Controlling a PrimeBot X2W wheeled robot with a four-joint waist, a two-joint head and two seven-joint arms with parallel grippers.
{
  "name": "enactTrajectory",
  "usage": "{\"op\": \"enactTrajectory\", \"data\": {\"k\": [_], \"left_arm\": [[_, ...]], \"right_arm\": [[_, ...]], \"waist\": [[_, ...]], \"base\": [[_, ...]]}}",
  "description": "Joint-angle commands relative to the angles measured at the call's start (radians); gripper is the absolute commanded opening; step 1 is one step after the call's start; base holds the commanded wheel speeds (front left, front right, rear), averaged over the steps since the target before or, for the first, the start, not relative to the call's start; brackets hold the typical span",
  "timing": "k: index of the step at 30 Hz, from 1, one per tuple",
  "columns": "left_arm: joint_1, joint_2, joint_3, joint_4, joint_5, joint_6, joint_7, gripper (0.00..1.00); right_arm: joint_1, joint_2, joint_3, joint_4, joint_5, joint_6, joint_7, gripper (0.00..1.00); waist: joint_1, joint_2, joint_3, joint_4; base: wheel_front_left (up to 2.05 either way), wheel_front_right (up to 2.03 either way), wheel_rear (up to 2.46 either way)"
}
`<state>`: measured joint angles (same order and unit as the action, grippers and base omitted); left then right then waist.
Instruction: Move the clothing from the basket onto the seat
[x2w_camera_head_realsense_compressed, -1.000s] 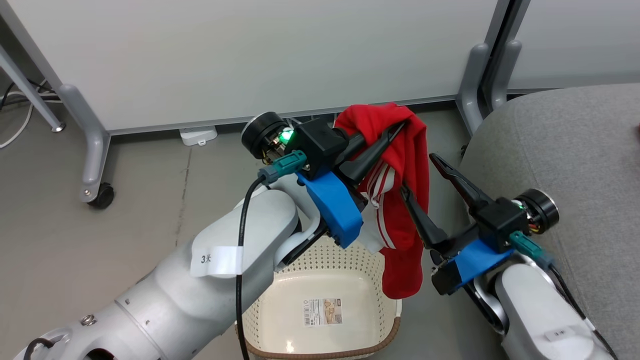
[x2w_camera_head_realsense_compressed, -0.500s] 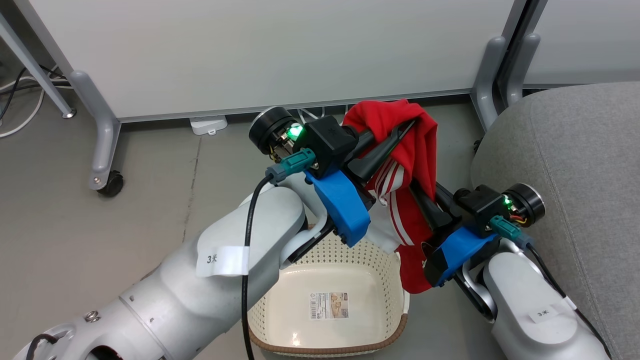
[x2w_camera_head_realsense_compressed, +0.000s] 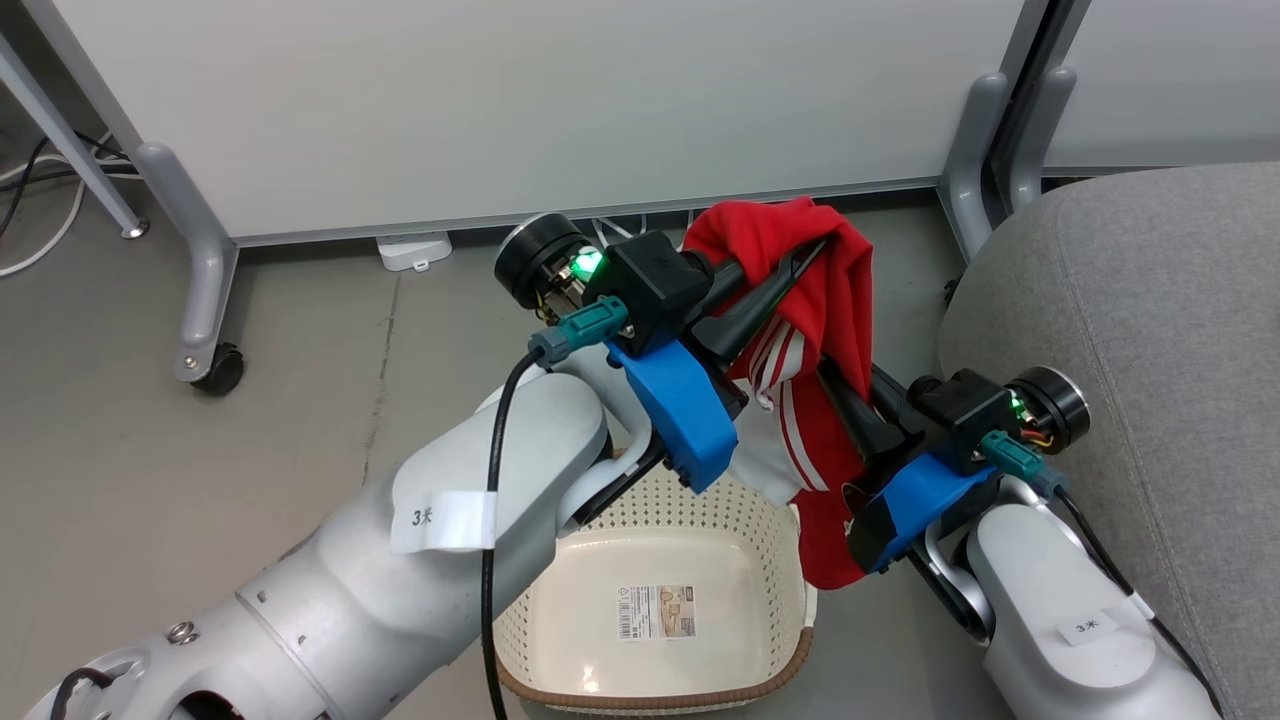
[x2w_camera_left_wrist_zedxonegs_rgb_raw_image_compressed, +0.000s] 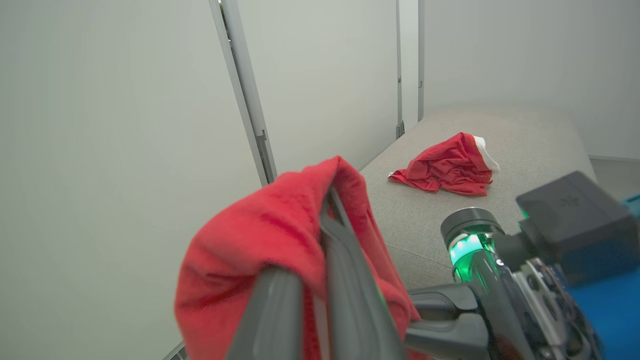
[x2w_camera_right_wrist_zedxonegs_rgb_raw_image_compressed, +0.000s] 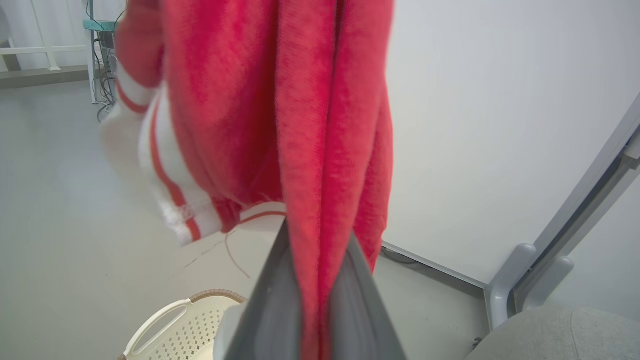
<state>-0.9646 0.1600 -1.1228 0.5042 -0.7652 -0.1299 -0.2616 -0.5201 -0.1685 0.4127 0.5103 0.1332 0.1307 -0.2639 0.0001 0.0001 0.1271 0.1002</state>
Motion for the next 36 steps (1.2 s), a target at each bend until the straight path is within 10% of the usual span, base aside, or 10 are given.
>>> {"op": "enactTrajectory", "data": {"k": [1,12,13,14,36], "left_arm": [[0.001,0.005,0.0,0.002,0.005,-0.001,-0.005,0.0],[0.006,0.006,-0.01,0.016,-0.009,-0.001,-0.005,0.0],[0.009,0.003,-0.011,0.018,-0.02,-0.001,-0.005,0.37],[0.009,0.0,-0.009,0.019,-0.032,-0.001,-0.005,1.0],[0.033,0.06,-0.054,0.055,-0.046,0.003,-0.004,1.0]], "right_arm": [[-0.007,-0.002,-0.001,-0.004,-0.001,0.0,-0.001,0.0],[-0.005,-0.003,-0.003,-0.011,0.007,0.0,-0.001,0.0],[-0.005,-0.002,-0.003,-0.012,0.008,0.0,-0.001,0.0],[-0.006,-0.003,-0.004,-0.013,0.009,0.0,-0.001,0.0],[-0.017,0.017,-0.109,-0.091,0.014,0.0,-0.001,0.0]], "waist": [[-0.0001,-0.0001,0.0,0.0],[-0.0001,-0.0001,0.002,-0.002],[-0.0001,-0.0001,0.003,-0.002],[-0.0001,-0.0001,0.003,-0.002],[-0.0001,-0.0001,0.059,-0.097]], "base": [[0.0,0.0,0.0],[0.0,0.0,0.0],[0.0,0.0,0.0],[0.0,0.0,0.0],[0.0,0.0,0.0]]}}
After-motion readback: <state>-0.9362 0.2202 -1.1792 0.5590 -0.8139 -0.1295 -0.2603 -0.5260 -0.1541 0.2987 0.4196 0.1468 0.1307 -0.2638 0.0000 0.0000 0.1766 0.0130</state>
